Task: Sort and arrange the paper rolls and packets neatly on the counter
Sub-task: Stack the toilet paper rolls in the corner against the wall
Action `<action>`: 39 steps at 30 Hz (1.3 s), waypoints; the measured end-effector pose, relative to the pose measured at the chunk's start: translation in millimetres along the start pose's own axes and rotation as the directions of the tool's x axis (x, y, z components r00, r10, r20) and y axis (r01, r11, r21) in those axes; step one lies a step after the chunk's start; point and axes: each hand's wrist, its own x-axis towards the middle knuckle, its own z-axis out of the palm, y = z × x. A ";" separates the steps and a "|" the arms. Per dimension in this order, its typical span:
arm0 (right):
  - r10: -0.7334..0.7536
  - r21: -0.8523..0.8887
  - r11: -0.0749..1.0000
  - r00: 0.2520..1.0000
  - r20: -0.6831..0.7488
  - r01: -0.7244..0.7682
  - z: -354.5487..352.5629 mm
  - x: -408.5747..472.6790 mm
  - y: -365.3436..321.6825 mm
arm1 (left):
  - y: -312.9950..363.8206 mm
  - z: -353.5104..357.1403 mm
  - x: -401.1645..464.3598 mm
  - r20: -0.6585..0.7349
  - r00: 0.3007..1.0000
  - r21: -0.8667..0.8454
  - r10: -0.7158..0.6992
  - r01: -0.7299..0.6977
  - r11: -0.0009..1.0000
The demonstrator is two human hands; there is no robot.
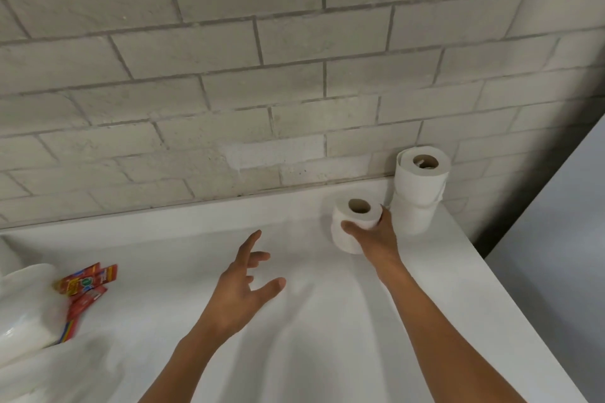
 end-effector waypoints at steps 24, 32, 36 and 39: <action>-0.150 -0.202 0.974 0.955 -0.255 0.099 3.7 61.3 42.8 | -30.5 2.7 23.1 -0.036 0.998 0.134 -0.050 0.055 0.989; 0.064 -0.157 0.982 0.970 -0.235 -0.103 0.7 1.7 57.2 | -26.1 -24.8 15.9 -0.100 0.995 0.177 -0.003 0.021 0.984; 0.005 -0.210 0.977 0.988 -0.154 -0.038 15.9 -35.7 56.9 | -26.4 -47.7 13.5 -0.165 0.986 0.262 0.027 0.018 0.965; -0.039 -0.261 0.965 0.998 -0.043 0.027 34.3 -58.2 52.8 | -27.8 -66.1 6.5 -0.207 0.978 0.319 0.039 0.030 0.947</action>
